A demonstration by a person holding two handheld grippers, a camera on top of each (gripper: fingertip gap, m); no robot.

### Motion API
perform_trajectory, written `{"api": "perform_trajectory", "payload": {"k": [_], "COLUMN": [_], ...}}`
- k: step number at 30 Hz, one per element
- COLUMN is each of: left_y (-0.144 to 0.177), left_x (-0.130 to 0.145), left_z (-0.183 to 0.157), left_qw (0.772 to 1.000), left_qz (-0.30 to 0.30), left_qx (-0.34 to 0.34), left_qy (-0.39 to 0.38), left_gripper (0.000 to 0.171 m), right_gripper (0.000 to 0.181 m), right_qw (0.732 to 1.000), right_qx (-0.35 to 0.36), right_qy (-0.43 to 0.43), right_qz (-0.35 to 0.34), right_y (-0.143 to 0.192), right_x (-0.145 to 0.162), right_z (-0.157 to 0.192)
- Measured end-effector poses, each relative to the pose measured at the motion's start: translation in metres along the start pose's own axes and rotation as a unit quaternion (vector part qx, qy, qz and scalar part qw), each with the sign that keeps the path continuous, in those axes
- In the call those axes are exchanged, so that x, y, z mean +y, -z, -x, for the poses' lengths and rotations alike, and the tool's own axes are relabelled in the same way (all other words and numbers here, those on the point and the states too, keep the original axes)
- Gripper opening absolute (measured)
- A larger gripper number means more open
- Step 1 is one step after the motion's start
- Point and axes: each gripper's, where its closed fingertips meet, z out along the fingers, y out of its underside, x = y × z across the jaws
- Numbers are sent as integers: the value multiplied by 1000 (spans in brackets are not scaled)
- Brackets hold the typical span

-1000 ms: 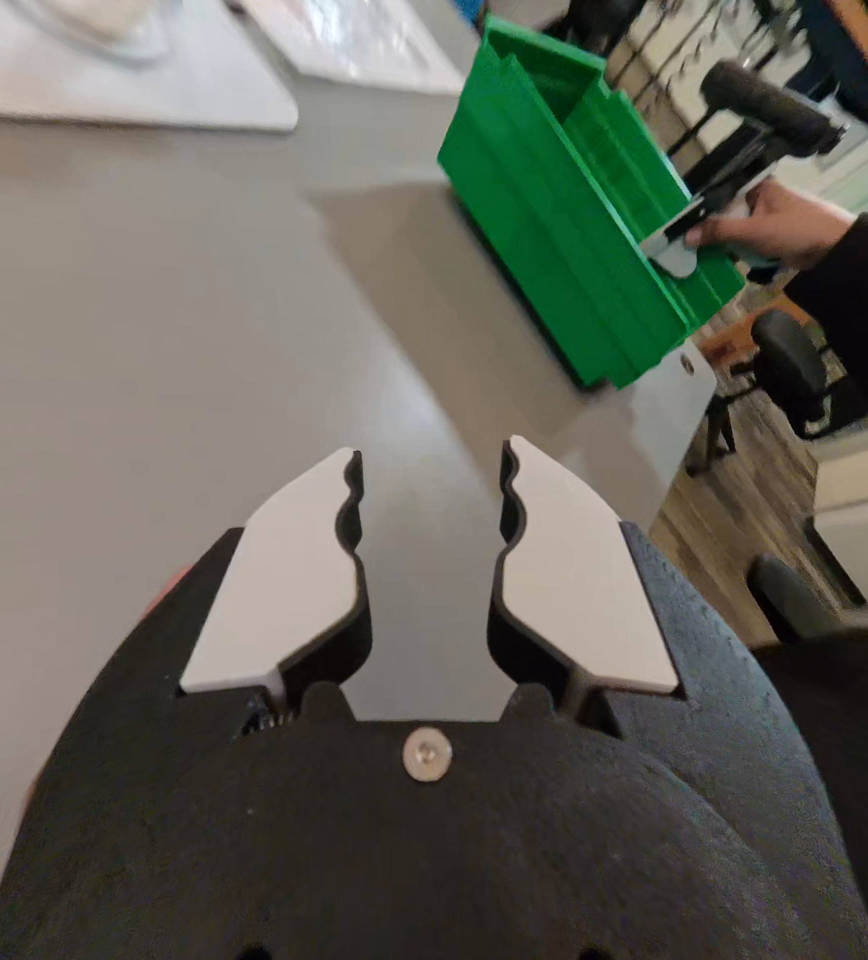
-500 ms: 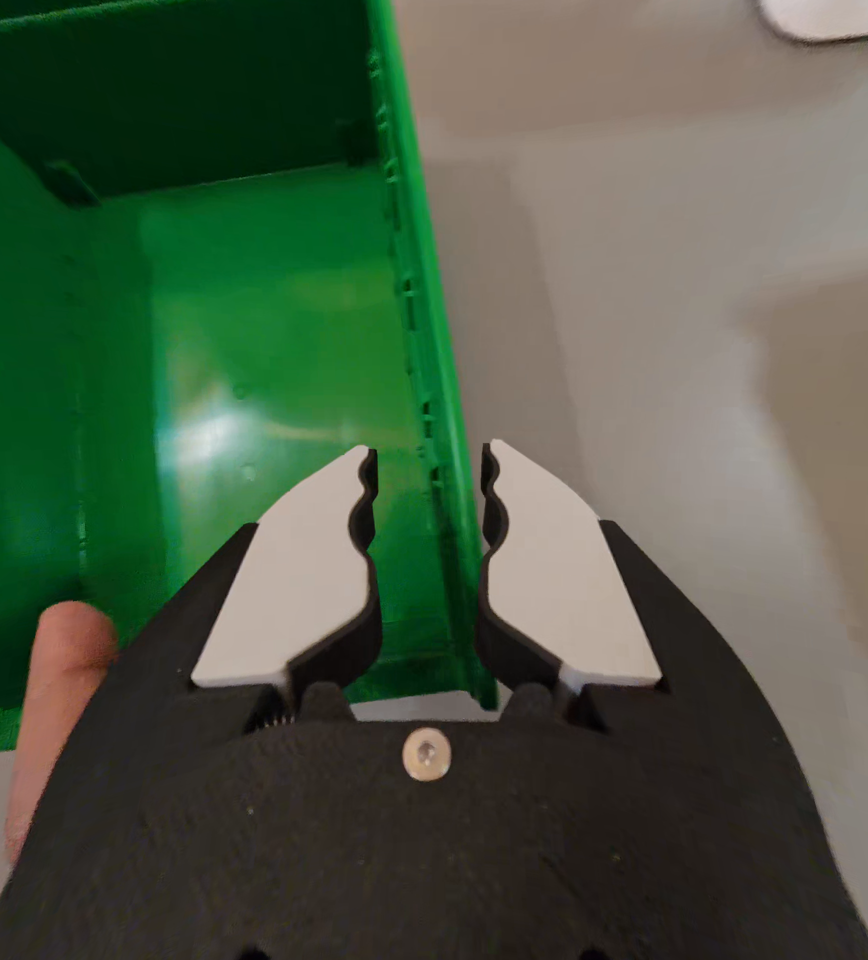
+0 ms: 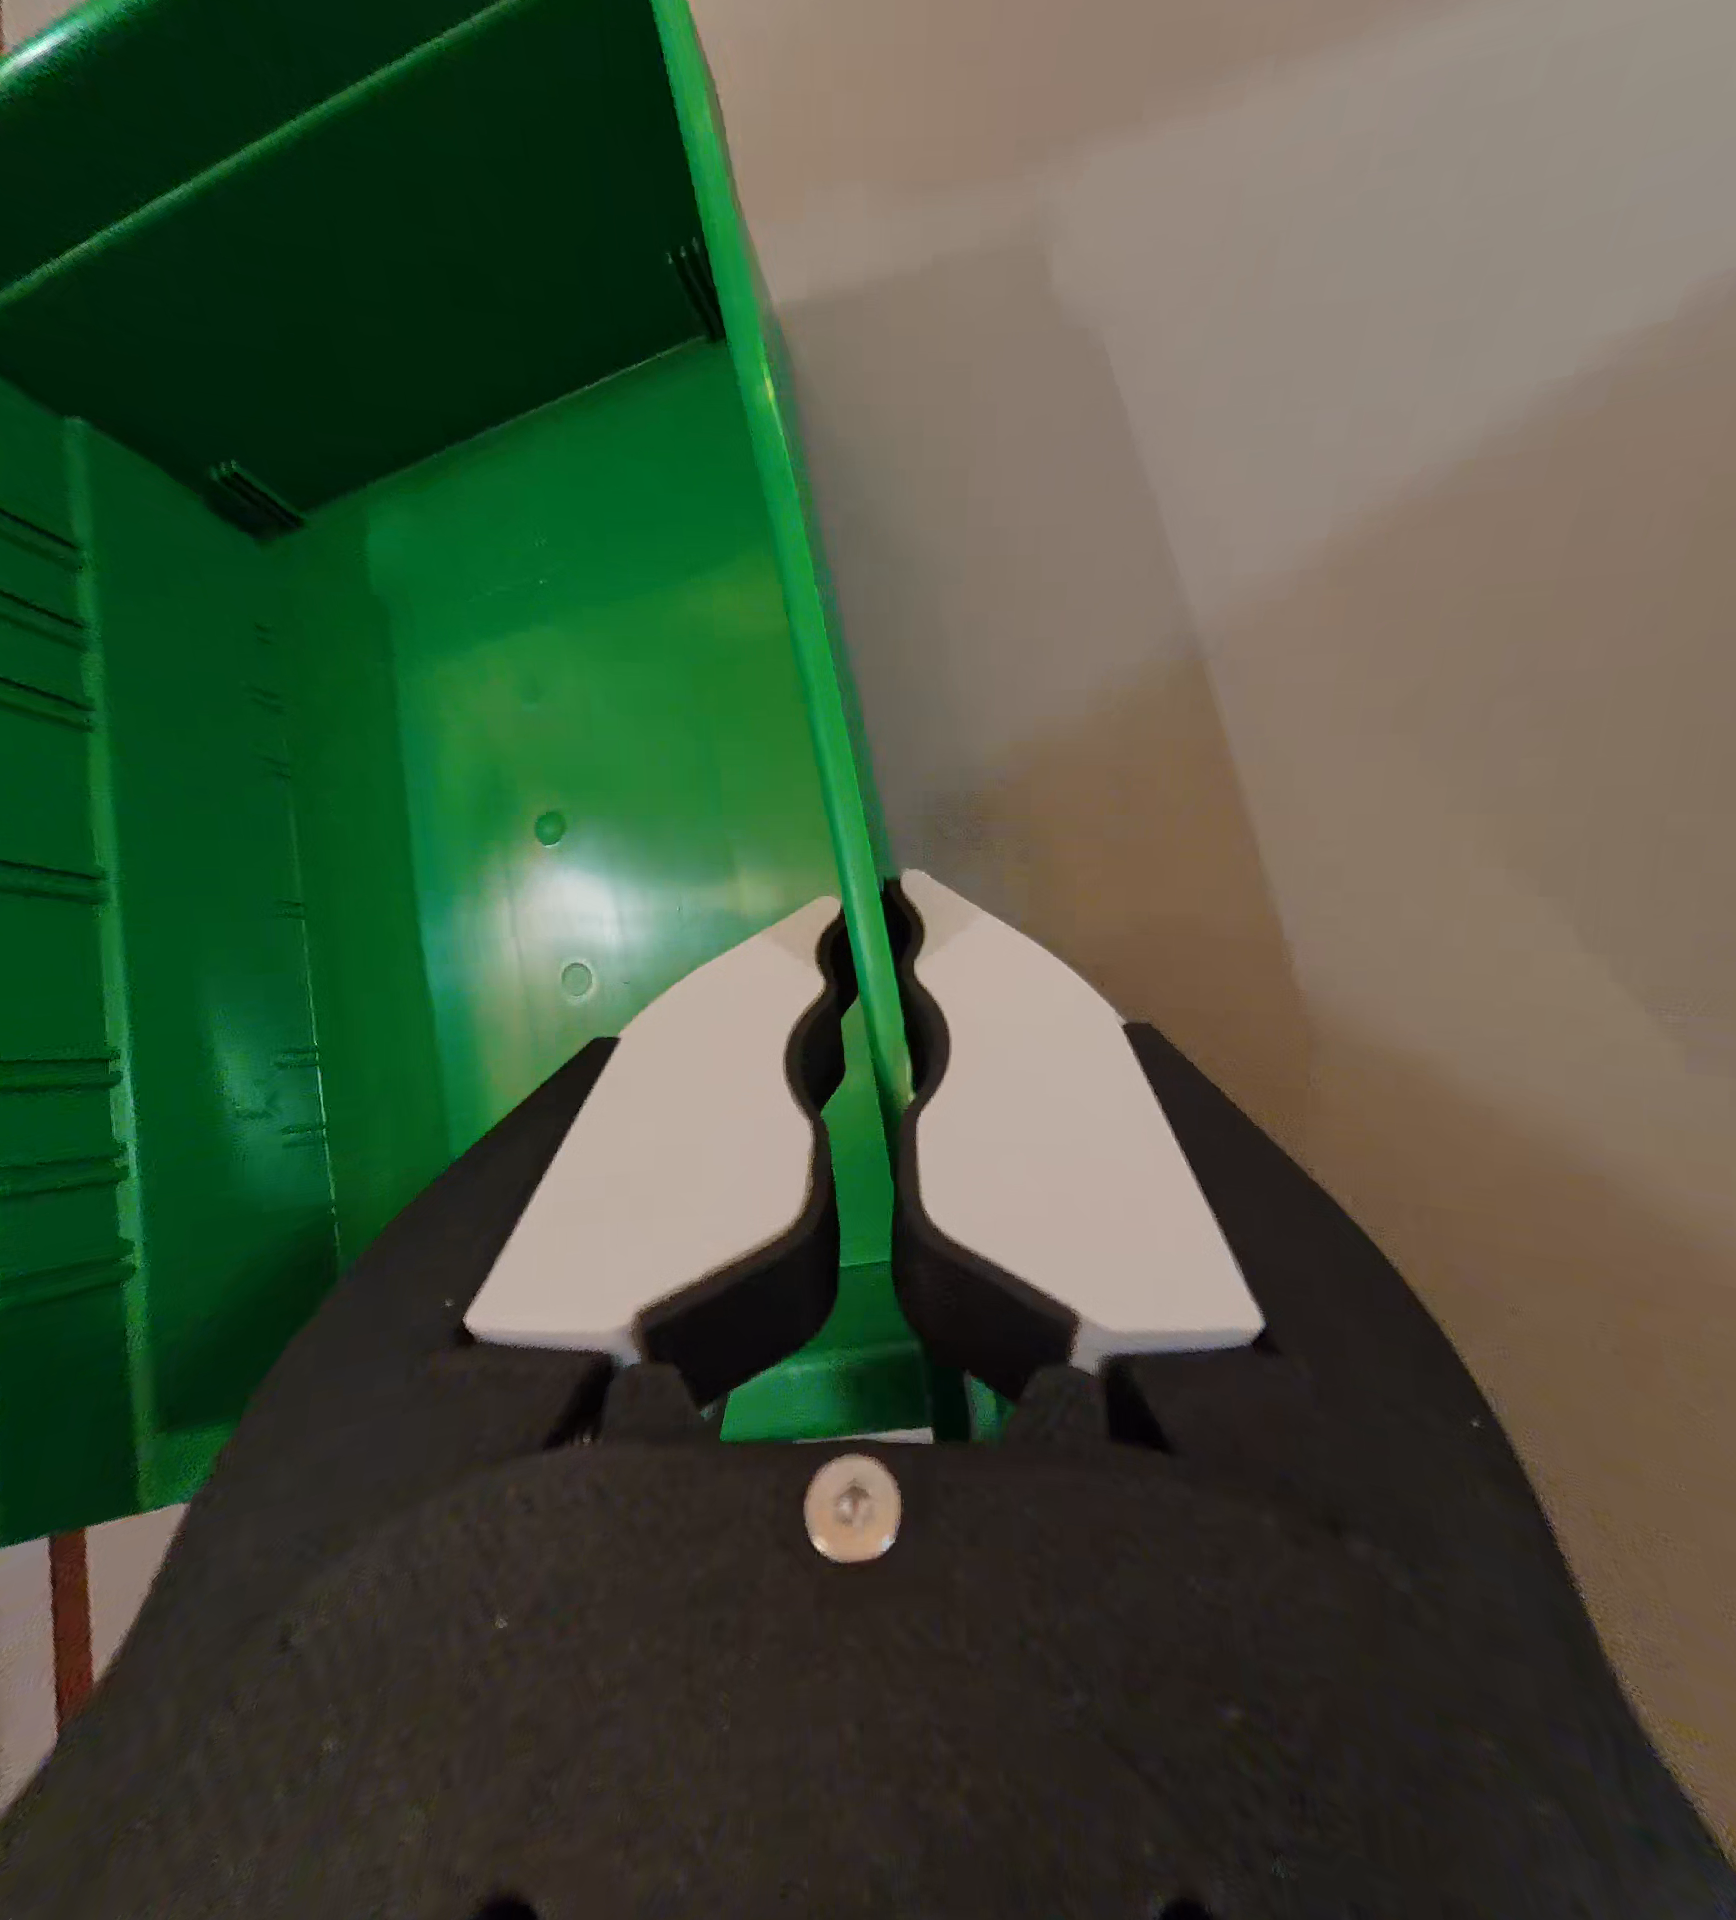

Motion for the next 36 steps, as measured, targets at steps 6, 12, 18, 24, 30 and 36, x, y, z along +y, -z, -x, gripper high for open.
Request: {"api": "perform_trajectory", "payload": {"k": [6, 12, 18, 24, 30, 36], "left_y": [13, 37, 84, 111, 124, 133], "left_x": [-7, -9, -14, -12, -6, -7], "left_z": [22, 60, 103, 124, 137, 133], "left_qw": [999, 996, 991, 987, 984, 983], "left_qz": [-41, -59, -78, -98, -95, -107], "left_qx": [-10, -59, -99, -113, -144, -140], "left_qy": [5, 10, 31, 50, 50, 51], "left_gripper": [6, 7, 7, 6, 6, 6], "right_gripper": [7, 7, 8, 9, 9, 11], "right_qw": [1000, 1000, 999, 996, 994, 993], "right_qx": [17, 19, 25, 40, 43, 41], "right_qy": [12, -5, -45, -81, -97, -108], "right_qz": [4, 7, -5, -25, -25, -40], "right_y": [-22, -45, -71, -93, -113, -128], "right_x": [-57, -117, -191, -258, -294, -317], "right_z": [40, 73, 111, 160, 211, 255]}}
